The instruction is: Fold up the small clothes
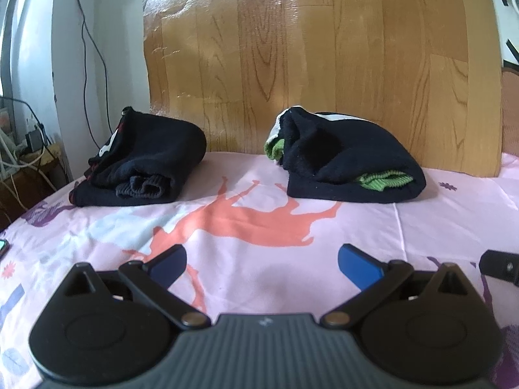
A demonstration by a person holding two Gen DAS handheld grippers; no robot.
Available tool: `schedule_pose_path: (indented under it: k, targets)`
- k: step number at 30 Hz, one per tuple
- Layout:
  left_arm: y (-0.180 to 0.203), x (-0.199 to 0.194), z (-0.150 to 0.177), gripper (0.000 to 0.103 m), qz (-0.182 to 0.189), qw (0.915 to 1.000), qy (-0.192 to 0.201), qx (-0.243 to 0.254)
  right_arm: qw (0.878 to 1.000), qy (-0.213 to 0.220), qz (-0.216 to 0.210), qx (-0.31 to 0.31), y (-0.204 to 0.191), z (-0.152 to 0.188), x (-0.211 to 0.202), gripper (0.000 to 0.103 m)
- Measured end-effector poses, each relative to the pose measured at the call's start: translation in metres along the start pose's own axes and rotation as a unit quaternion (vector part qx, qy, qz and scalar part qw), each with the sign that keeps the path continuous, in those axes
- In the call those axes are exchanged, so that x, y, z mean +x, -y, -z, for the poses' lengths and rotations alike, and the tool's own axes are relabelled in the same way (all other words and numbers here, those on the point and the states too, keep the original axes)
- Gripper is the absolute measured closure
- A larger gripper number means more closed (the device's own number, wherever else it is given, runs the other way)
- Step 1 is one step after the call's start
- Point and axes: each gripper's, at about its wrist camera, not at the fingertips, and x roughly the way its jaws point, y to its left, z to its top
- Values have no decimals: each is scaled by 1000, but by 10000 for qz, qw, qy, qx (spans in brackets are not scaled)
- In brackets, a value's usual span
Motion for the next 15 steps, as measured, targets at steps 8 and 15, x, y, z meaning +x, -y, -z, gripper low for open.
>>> schedule_pose_path:
  k: [8,15]
  targets:
    - [4,-1,0,0,-8,9999,42,148,9999,-3,-123,39,1,0,-1,0]
    - [3,1,0,0,59,9999,-15,110,9999,5,-138,36,0,0,-2,0]
